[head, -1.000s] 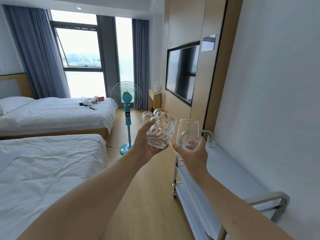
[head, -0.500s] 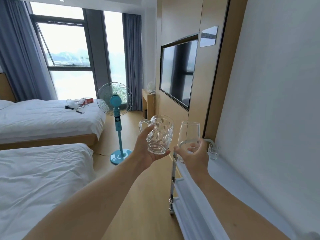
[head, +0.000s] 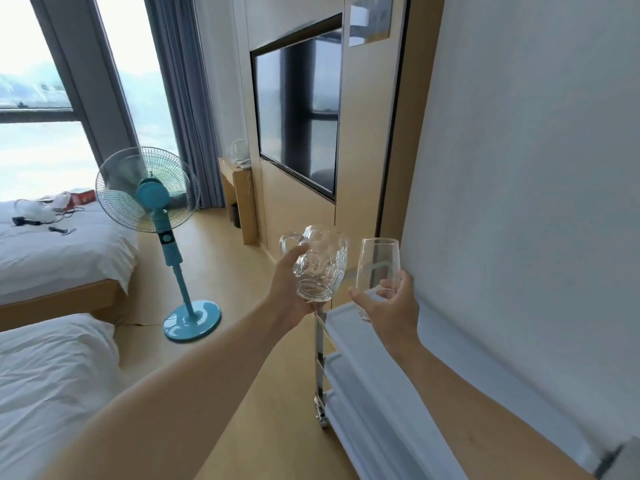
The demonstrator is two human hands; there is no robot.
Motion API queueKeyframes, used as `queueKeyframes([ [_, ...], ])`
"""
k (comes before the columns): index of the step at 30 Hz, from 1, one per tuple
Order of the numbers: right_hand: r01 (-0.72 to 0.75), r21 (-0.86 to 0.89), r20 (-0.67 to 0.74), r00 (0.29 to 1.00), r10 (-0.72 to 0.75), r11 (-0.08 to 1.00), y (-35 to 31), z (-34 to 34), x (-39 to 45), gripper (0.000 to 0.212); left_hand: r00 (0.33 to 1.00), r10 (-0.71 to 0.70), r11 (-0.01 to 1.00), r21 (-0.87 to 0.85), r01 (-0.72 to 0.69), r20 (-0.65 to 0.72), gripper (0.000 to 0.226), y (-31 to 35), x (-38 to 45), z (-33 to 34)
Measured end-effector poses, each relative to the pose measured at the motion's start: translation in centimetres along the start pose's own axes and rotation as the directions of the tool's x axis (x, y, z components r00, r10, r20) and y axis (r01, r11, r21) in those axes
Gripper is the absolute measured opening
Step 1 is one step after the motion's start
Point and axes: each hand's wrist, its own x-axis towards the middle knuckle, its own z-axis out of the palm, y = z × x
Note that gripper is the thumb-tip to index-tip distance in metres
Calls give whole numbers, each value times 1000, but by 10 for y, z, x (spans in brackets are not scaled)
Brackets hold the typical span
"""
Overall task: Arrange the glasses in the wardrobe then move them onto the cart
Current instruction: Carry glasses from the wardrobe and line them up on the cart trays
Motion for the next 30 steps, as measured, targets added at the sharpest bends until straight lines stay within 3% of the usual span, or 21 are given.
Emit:
queueKeyframes([
  [5, -80, -44, -95, 993, 75, 996, 25, 18, 37, 99, 985, -107, 994, 18, 105, 137, 36, 5, 75, -6],
  [11, -173, -56, -250, 956, 154, 983, 53, 39, 64, 82, 939, -286, 954, 145, 262, 190, 44, -4, 151, -12],
  [17, -280, -68, -385, 893, 234, 958, 89, 42, 66, 92, 905, -378, 910, 261, 324, 197, 59, -31, 208, -16],
  [20, -348, -77, -435, 855, 283, 934, 107, 37, 62, 97, 863, -454, 873, 307, 380, 221, 49, -49, 222, -10],
  [25, -422, -58, -517, 788, 334, 905, 137, 25, 64, 94, 879, -465, 832, 393, 392, 108, 42, -84, 243, 6],
  [30, -481, -68, -536, 756, 375, 874, 174, 13, 77, 92, 891, -451, 807, 448, 384, 48, 52, -123, 269, 17],
])
